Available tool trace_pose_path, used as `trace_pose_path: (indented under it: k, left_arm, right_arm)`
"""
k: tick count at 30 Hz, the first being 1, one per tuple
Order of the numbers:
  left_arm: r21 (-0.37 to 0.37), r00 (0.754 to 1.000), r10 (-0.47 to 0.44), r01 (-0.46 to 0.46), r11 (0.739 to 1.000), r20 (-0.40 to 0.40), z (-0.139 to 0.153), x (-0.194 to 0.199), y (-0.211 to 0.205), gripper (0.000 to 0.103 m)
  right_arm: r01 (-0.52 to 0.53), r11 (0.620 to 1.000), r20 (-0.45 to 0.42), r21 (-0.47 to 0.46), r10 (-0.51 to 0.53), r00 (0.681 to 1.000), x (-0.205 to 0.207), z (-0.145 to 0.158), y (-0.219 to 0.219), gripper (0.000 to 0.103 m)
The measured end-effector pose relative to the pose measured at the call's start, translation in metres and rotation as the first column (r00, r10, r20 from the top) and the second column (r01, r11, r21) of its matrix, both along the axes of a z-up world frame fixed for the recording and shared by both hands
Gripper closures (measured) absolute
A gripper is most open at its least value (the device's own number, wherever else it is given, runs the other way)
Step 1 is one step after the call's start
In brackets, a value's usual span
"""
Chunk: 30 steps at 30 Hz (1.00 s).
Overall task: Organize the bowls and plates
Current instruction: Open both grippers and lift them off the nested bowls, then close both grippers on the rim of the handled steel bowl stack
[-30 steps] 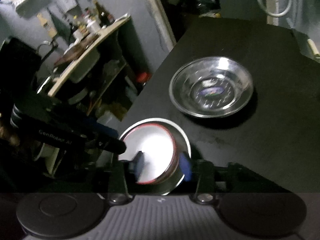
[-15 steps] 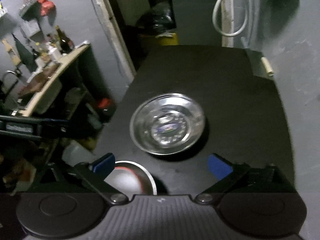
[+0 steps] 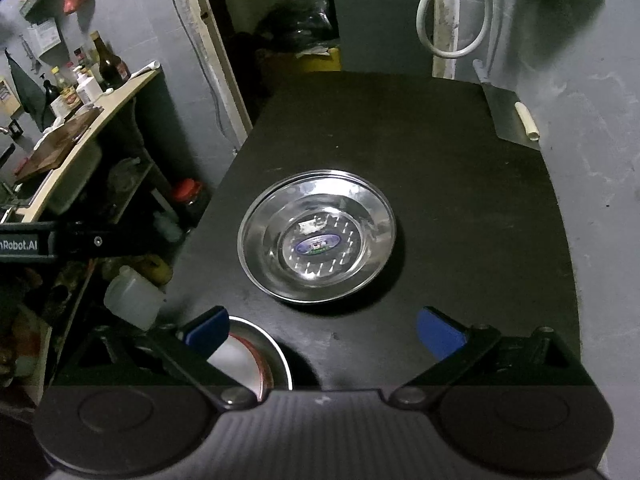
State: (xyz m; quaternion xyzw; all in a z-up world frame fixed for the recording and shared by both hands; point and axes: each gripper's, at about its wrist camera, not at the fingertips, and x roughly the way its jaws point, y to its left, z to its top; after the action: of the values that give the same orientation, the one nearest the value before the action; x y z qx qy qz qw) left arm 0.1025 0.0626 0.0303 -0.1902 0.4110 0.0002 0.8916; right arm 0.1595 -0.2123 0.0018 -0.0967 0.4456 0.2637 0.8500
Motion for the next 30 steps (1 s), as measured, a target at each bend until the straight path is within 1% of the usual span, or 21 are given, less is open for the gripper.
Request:
trace_pose_path:
  k: [5, 7, 9, 11, 13, 15, 17, 21, 23, 26, 30]
  left_arm:
    - [0.018, 1.0, 0.003, -0.002, 1.0, -0.012, -0.004, -0.001, 0.002, 0.001]
    - [0.029, 1.0, 0.0, 0.0, 1.0, -0.023, -0.007, -0.001, 0.003, 0.001]
    - [0.057, 0.998, -0.003, 0.007, 0.998, -0.067, -0.014, 0.0, 0.003, 0.001]
    - [0.079, 0.994, 0.0, 0.008, 0.997, -0.105, -0.021, -0.001, 0.005, 0.001]
    - [0.068, 0.991, 0.007, 0.002, 0.998, -0.134, -0.028, -0.005, 0.01, 0.001]
    - [0.069, 0.987, 0.002, 0.009, 0.998, -0.159, -0.034, -0.007, 0.011, 0.001]
    - [0.094, 0.982, -0.006, 0.024, 0.995, -0.187, -0.04, -0.008, 0.011, 0.001]
    - [0.106, 0.977, -0.036, 0.059, 0.993, -0.21, -0.045, -0.011, 0.009, 0.001]
    - [0.153, 0.974, -0.048, 0.083, 0.985, -0.219, -0.045, -0.01, 0.004, 0.001]
    - [0.245, 0.973, -0.07, 0.125, 0.961, -0.221, -0.045, -0.01, -0.002, 0.001]
    - [0.286, 0.973, -0.087, 0.148, 0.947, -0.215, -0.042, -0.012, -0.001, 0.001]
  right_arm:
    - [-0.006, 1.0, -0.008, -0.019, 0.006, 1.0, 0.0, -0.006, 0.001, 0.0]
    - [-0.01, 0.998, -0.001, -0.054, 0.01, 1.0, -0.002, -0.011, 0.002, 0.0]
    - [-0.019, 0.993, 0.023, -0.12, 0.022, 0.999, -0.006, -0.022, 0.002, 0.0]
    - [-0.036, 0.976, 0.045, -0.217, 0.047, 0.998, -0.011, -0.036, 0.004, 0.0]
    - [-0.048, 0.957, 0.037, -0.286, 0.061, 0.997, -0.016, -0.049, 0.005, 0.0]
    - [-0.052, 0.956, 0.006, -0.289, 0.056, 0.998, -0.019, -0.056, 0.003, 0.0]
    - [-0.052, 0.958, -0.022, -0.283, 0.048, 0.999, -0.021, -0.06, 0.002, 0.0]
    - [-0.043, 0.952, -0.023, -0.302, 0.038, 0.999, -0.023, -0.064, 0.0, 0.0]
    - [-0.044, 0.949, -0.03, -0.312, 0.037, 0.999, -0.025, -0.066, 0.001, 0.0]
    - [-0.051, 0.944, -0.035, -0.327, 0.042, 0.999, -0.026, -0.067, 0.003, 0.0]
    - [-0.064, 0.942, -0.026, -0.329, 0.059, 0.998, -0.025, -0.066, 0.006, 0.0]
